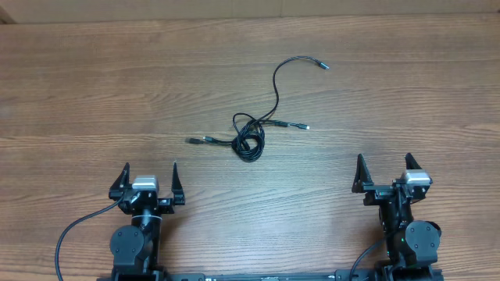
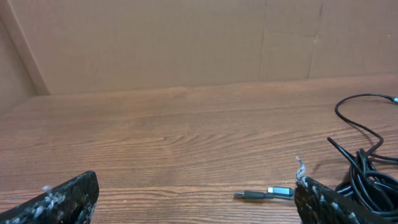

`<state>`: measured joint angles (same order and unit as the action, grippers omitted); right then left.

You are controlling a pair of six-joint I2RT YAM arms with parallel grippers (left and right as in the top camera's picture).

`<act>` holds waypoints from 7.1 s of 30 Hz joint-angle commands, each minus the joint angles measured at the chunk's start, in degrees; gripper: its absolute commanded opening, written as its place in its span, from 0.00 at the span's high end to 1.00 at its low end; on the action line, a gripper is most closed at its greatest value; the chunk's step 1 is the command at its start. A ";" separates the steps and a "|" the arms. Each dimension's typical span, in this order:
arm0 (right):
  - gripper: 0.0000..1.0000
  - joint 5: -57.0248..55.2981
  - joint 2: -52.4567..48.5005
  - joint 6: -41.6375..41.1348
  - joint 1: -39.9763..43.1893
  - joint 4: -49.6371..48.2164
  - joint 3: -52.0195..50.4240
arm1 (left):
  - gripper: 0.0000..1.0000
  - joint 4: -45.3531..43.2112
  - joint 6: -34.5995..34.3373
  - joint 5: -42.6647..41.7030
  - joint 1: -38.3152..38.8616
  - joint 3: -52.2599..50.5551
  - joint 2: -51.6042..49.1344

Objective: Untangle cables

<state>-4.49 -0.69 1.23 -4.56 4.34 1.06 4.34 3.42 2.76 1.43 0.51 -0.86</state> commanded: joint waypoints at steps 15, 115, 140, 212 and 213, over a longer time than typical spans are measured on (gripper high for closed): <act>0.00 -0.39 0.52 -0.42 -0.74 -0.11 -0.61 | 0.00 -0.02 -6.84 -0.90 0.11 -0.24 0.57; 0.00 -0.39 0.52 -0.42 -0.74 -0.11 -0.61 | 0.00 14.16 -6.64 -6.93 0.11 20.70 0.55; 0.00 -0.39 0.52 -0.42 -0.74 -0.11 -0.61 | 0.00 74.34 -3.80 -28.81 0.11 102.40 -62.40; 0.00 -0.42 0.52 -0.42 -0.74 -0.11 -0.61 | 0.39 50.62 -18.91 -14.60 17.79 88.46 -109.50; 0.00 -0.42 0.52 -0.42 -0.74 -0.11 -0.61 | 0.37 50.62 -18.91 -14.53 17.84 88.46 -109.50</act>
<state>-4.51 -0.58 1.28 -4.97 4.51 1.06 55.11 -15.33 -12.36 18.70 89.17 -109.69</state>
